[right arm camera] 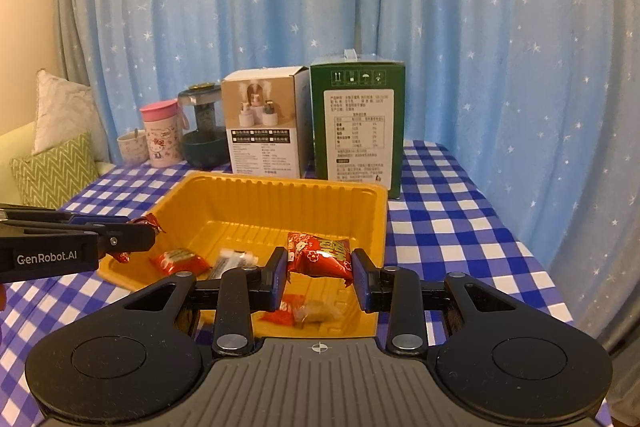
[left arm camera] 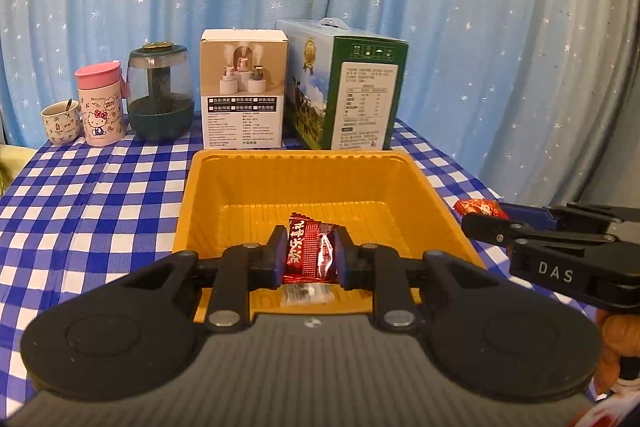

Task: Organize snacks
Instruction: 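Carry both red packets into the orange tray and open both grippers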

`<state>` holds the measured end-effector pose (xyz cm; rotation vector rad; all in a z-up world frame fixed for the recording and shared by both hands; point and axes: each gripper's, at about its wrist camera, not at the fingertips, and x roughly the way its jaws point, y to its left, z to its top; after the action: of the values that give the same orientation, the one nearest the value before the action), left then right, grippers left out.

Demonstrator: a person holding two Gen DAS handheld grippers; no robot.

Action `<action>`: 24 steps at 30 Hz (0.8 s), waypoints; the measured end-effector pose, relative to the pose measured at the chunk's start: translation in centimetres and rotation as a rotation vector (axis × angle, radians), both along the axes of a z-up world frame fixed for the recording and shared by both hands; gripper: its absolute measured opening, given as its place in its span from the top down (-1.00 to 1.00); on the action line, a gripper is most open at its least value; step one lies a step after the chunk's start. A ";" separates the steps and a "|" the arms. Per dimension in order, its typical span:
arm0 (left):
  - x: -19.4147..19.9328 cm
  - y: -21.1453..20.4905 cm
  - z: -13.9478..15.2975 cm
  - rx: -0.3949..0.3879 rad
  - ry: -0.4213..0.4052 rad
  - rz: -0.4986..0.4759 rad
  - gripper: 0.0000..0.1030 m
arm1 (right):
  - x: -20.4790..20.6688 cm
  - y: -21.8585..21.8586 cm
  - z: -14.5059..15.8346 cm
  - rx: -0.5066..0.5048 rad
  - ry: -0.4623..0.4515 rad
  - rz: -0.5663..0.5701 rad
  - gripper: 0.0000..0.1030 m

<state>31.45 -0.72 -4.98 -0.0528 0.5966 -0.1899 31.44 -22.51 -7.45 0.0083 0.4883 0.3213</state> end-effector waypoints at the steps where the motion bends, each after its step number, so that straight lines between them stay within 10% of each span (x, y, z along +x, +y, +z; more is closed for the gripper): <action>1: 0.4 0.1 -0.2 -0.004 0.005 0.004 0.58 | 0.5 0.0 -0.1 0.004 0.005 0.002 0.33; 24: 3.5 3.2 -1.8 -0.049 0.054 0.082 0.39 | 4.4 2.5 -1.8 0.037 0.081 0.040 0.32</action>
<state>34.96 2.50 -6.81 -0.1295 0.6423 -0.1239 35.80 -20.04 -9.21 0.0474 0.5628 0.3706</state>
